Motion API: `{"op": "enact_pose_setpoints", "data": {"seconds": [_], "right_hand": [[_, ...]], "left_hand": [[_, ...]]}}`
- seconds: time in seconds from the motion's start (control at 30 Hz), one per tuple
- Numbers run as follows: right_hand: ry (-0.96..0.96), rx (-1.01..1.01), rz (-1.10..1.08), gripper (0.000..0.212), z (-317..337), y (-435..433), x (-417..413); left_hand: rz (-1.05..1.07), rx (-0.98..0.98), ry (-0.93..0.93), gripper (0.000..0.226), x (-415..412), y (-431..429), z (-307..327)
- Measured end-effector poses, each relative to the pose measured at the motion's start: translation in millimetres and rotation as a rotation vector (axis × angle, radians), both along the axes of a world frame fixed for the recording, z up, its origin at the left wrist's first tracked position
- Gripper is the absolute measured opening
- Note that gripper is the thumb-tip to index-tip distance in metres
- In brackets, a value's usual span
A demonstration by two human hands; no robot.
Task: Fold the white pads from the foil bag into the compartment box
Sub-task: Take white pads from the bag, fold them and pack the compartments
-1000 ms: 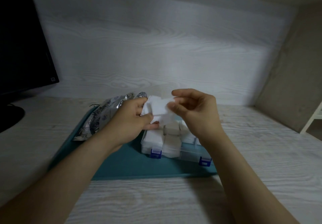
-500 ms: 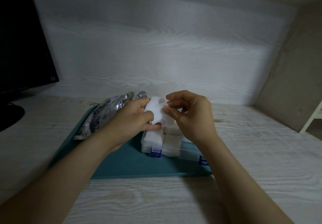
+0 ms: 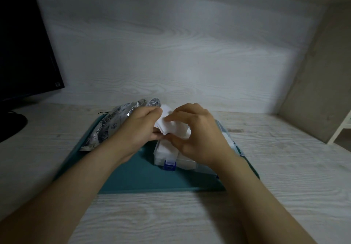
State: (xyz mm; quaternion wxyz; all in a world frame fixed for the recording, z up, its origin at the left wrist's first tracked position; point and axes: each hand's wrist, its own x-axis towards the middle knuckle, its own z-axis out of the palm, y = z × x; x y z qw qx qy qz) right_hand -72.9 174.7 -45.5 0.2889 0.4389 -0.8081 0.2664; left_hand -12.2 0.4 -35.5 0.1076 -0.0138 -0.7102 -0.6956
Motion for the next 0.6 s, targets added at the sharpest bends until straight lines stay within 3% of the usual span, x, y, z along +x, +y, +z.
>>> {"op": "enact_pose_setpoints", "data": {"seconds": [0.23,0.4,0.5,0.6], "right_hand": [[-0.143,-0.122,0.047,0.015,5.7,4.0,3.5],[-0.339,-0.263,0.029,0.015,8.4,5.2,-1.5],[-0.414,-0.352,0.055,0.011,7.7,6.4,-2.8],[-0.512,-0.402,0.108,0.012,8.9,7.0,-0.7]], "left_hand": [[-0.061,0.083,-0.033,0.038,-0.5,-0.5,-0.7],[-0.101,0.109,-0.010,0.038,0.6,3.3,-0.1],[-0.163,-0.001,0.044,0.031,1.8,2.1,-2.5],[-0.075,-0.138,0.087,0.026,-0.5,-1.8,-6.8]]}}
